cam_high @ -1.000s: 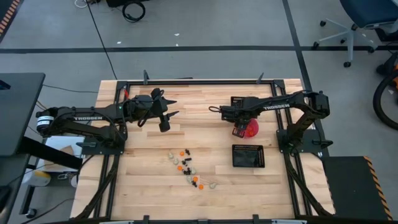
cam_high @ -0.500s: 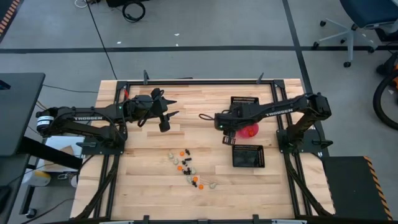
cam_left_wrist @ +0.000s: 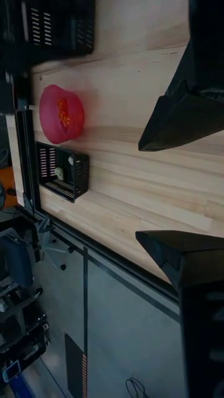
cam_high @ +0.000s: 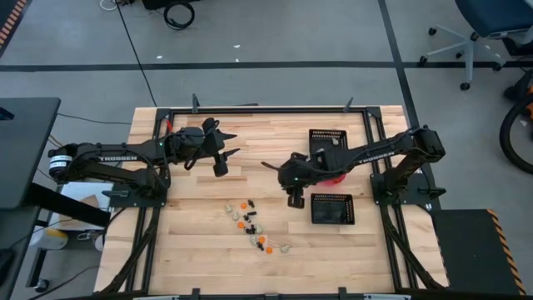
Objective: Sort Halloween decoration
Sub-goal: Put the white skull toy into the top black bin
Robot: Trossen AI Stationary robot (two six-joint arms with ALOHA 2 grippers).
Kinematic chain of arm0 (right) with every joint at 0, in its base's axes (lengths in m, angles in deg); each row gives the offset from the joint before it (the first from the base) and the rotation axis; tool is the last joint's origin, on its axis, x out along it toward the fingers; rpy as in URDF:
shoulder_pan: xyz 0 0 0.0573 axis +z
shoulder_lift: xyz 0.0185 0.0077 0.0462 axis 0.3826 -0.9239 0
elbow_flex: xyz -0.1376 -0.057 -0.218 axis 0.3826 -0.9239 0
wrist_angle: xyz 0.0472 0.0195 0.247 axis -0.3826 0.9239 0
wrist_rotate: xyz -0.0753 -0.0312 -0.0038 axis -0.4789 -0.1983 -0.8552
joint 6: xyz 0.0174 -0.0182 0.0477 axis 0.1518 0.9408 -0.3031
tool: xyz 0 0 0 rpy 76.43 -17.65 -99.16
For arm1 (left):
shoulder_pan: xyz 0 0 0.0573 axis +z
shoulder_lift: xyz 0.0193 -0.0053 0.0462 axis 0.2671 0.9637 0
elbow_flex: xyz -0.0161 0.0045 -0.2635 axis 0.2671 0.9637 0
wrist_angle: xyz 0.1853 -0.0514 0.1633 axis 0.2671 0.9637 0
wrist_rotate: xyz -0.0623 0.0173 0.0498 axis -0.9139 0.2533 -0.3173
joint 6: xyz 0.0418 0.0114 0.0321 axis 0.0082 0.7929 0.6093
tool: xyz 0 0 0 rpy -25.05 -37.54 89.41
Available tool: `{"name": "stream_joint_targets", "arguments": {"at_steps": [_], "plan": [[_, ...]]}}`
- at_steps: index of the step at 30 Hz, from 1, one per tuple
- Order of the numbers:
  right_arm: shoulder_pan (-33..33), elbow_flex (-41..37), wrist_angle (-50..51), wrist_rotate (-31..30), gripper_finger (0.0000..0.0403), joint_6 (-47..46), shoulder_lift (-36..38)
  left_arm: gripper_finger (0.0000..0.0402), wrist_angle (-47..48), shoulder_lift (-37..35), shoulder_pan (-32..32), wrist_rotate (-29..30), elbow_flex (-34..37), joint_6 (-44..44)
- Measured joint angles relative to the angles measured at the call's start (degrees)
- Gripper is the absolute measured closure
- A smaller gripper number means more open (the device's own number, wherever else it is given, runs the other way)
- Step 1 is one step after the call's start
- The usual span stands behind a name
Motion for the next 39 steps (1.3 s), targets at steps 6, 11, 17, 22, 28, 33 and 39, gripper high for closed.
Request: {"name": "stream_joint_targets", "arguments": {"at_steps": [6, 11, 17, 22, 28, 33, 39], "plan": [[1.90, 0.00, -5.23, 0.85, 0.0245, 1.76, -0.01, 0.0209, 0.00, 0.00, -0.01, 0.01, 0.00, -0.46], [3.36, 0.00, -8.19, 0.86, 0.0245, 2.52, -0.04, 0.0209, 0.05, 0.00, -0.01, -0.02, 0.00, -0.98], [4.42, 0.02, -8.52, 0.56, 0.0245, 2.35, -0.04, 0.0209, 0.48, 0.00, -0.71, -6.14, 0.00, -6.01], [6.21, 0.85, -8.57, -0.97, 0.0245, 1.15, -1.40, 0.0209, 0.56, 0.01, -4.02, -6.52, 0.00, -8.40], [9.43, 9.64, -2.42, -1.03, 0.0245, 1.01, -9.07, 0.0209, 1.22, 0.02, -9.80, -6.52, 0.00, -10.85], [12.37, 15.70, 1.53, -0.66, 0.0245, 2.07, -13.24, 0.0209, 2.73, 0.02, -14.86, -6.52, 0.00, -13.50], [16.73, 16.55, 2.49, -0.48, 0.0245, 2.23, -15.14, 0.0209, 2.65, 0.02, -19.78, -6.50, 0.00, -18.92]]}}
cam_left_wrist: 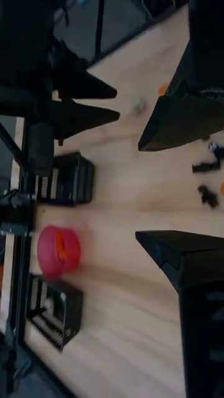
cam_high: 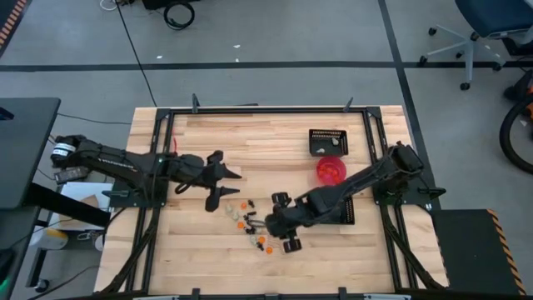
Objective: Sort Halloween decoration
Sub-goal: Put the white skull toy into the top black bin
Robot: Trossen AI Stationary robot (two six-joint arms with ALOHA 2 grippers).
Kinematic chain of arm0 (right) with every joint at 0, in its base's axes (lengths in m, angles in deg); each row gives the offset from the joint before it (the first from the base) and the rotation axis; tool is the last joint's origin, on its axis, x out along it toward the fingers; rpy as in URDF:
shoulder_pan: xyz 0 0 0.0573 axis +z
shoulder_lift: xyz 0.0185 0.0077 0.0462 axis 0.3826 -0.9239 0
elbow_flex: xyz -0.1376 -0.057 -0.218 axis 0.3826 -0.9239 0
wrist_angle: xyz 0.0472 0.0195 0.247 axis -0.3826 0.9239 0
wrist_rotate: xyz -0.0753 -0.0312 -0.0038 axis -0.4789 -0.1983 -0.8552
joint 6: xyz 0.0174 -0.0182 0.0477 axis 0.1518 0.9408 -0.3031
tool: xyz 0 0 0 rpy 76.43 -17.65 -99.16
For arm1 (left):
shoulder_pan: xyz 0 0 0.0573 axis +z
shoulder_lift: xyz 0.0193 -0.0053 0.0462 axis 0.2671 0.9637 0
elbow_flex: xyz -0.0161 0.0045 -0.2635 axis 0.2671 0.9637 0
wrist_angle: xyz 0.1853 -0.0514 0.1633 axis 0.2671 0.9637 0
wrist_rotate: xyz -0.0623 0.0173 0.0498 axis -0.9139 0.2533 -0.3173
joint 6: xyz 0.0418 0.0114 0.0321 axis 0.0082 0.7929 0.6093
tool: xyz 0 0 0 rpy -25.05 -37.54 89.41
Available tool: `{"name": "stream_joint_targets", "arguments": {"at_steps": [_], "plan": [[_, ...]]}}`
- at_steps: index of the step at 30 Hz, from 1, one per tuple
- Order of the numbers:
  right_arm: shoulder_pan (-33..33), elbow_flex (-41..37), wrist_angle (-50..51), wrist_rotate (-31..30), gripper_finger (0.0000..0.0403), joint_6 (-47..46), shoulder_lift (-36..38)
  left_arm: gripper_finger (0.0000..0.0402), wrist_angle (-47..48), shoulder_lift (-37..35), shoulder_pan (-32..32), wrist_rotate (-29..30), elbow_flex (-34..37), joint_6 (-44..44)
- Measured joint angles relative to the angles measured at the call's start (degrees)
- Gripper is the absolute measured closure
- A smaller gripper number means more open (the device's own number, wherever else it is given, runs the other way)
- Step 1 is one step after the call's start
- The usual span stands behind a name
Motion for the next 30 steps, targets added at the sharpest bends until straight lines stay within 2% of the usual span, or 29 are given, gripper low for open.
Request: {"name": "stream_joint_targets", "arguments": {"at_steps": [5, 12, 23, 30], "plan": [[3.34, 0.02, -0.64, 0.00, 0.0245, -0.30, -1.52, 0.0209, -0.12, 0.00, -3.35, 1.29, 0.00, -4.37], [7.80, -0.24, -2.66, 0.18, 0.0227, 0.94, -5.35, 0.0209, -1.37, 1.47, -8.92, 8.43, 0.00, -7.88], [10.35, -0.26, -2.70, -0.44, 0.0186, -0.48, -9.76, 0.0209, -10.22, 8.73, -10.87, 9.17, -0.02, -9.16], [10.35, -0.56, -1.64, -1.94, 0.0190, -0.32, -12.12, 0.0209, -10.41, 9.75, -10.83, 9.66, 0.09, -11.11]]}}
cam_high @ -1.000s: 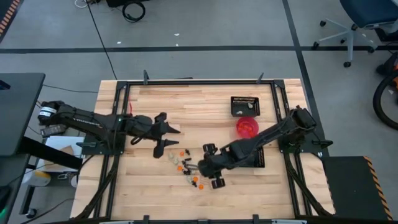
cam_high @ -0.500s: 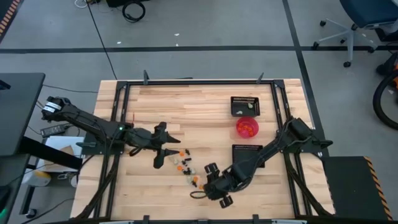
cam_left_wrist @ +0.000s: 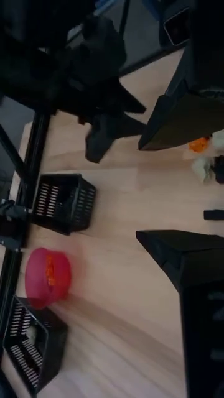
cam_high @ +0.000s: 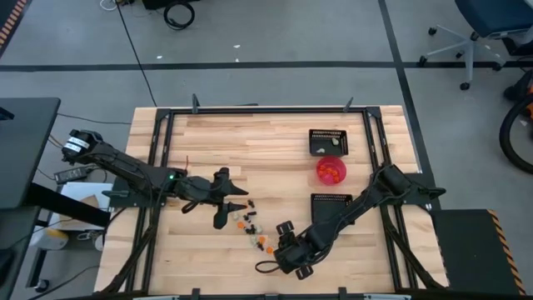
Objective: Sort Halloween decoration
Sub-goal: Put the white skull toy into the top black bin
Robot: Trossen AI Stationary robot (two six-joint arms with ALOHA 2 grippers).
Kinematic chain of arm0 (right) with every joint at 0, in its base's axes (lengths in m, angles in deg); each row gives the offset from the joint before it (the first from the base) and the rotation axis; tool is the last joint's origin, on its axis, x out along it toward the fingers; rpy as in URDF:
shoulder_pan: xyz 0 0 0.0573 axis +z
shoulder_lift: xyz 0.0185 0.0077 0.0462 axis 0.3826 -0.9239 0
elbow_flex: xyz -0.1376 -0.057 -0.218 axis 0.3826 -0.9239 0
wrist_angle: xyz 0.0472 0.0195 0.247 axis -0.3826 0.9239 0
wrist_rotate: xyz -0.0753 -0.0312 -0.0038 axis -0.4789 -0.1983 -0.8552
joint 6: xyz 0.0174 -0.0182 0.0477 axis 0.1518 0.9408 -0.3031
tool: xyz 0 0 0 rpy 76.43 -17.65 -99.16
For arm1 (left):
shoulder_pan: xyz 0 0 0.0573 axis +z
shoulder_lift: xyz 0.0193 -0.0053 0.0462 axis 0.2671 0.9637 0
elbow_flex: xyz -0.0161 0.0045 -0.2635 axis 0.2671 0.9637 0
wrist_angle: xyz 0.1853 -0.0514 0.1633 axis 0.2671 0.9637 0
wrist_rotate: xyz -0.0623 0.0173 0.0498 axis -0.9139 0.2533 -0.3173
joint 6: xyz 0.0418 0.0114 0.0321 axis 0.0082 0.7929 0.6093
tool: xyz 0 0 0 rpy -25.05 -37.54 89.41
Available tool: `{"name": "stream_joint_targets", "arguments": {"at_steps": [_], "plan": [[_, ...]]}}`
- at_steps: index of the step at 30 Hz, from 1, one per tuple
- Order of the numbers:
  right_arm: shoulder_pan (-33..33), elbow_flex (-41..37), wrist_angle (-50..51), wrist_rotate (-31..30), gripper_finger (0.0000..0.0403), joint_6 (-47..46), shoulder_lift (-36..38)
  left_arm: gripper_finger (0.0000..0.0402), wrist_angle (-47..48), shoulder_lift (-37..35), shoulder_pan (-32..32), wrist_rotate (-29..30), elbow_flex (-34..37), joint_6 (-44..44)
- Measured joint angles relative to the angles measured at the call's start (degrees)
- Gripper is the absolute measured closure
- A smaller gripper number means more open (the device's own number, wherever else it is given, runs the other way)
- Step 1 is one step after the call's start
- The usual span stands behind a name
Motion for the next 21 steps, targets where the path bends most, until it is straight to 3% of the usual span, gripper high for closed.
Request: {"name": "stream_joint_targets", "arguments": {"at_steps": [9, 21], "plan": [[-0.75, -0.48, -0.18, -1.08, 0.0217, -0.87, -1.86, 0.0209, -1.22, -0.04, -0.31, 0.02, -0.04, -0.07], [-2.87, -2.55, -2.27, 4.30, 0.0285, -2.51, -1.44, 0.0209, -0.92, -0.04, -0.33, 0.02, -0.04, -0.04]]}}
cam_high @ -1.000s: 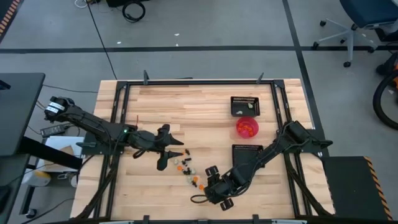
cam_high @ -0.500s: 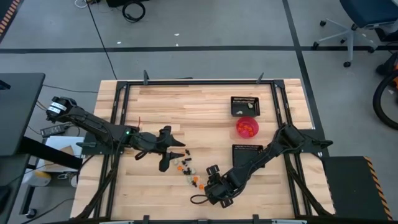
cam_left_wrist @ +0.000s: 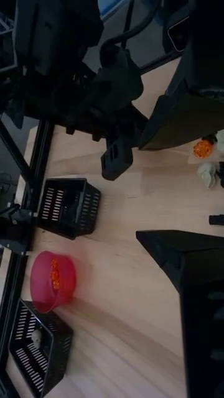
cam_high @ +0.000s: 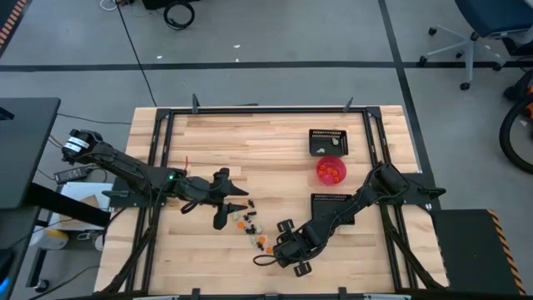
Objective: Sort Halloween decoration
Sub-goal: Put the white skull toy into the top black bin
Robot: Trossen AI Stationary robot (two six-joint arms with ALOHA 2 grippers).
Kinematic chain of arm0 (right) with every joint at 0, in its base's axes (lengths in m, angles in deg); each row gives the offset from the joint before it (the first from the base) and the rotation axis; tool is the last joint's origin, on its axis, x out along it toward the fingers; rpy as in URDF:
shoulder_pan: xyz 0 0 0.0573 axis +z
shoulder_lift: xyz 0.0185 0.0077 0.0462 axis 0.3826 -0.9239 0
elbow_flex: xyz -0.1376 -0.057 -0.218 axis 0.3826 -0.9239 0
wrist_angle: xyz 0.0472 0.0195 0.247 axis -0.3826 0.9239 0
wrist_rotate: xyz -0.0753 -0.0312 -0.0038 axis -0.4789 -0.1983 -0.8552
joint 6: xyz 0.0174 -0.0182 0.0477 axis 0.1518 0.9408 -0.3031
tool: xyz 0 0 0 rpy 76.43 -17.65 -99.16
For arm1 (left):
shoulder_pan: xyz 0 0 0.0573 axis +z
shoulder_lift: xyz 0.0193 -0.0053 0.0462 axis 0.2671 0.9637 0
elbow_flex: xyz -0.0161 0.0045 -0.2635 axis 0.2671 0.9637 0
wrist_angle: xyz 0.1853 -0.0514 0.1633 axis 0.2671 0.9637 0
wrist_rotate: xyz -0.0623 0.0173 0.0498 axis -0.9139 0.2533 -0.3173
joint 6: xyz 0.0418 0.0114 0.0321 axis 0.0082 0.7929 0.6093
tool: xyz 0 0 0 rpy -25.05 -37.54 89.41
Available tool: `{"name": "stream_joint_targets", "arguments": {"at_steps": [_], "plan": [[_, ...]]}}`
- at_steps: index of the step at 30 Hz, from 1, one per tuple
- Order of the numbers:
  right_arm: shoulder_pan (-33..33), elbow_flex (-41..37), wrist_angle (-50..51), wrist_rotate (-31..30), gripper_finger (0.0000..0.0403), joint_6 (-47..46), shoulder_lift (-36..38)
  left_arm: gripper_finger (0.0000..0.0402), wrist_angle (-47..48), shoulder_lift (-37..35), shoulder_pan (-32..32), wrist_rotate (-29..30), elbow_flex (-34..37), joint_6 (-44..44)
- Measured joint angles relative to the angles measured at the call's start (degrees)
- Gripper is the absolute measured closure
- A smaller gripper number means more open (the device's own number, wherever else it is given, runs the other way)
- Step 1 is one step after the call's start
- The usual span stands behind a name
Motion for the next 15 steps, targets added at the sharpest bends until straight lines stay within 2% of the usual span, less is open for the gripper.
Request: {"name": "stream_joint_targets", "arguments": {"at_steps": [5, 15], "plan": [[-0.12, -0.06, -0.03, 0.24, 0.0304, -0.70, -0.02, 0.0209, -0.04, 0.00, 0.02, 0.00, 0.00, 0.00], [-0.34, -0.56, 3.12, -2.15, 0.0307, -0.34, 2.18, 0.0209, -0.23, 0.00, 0.00, 0.00, 0.00, 0.02]]}}
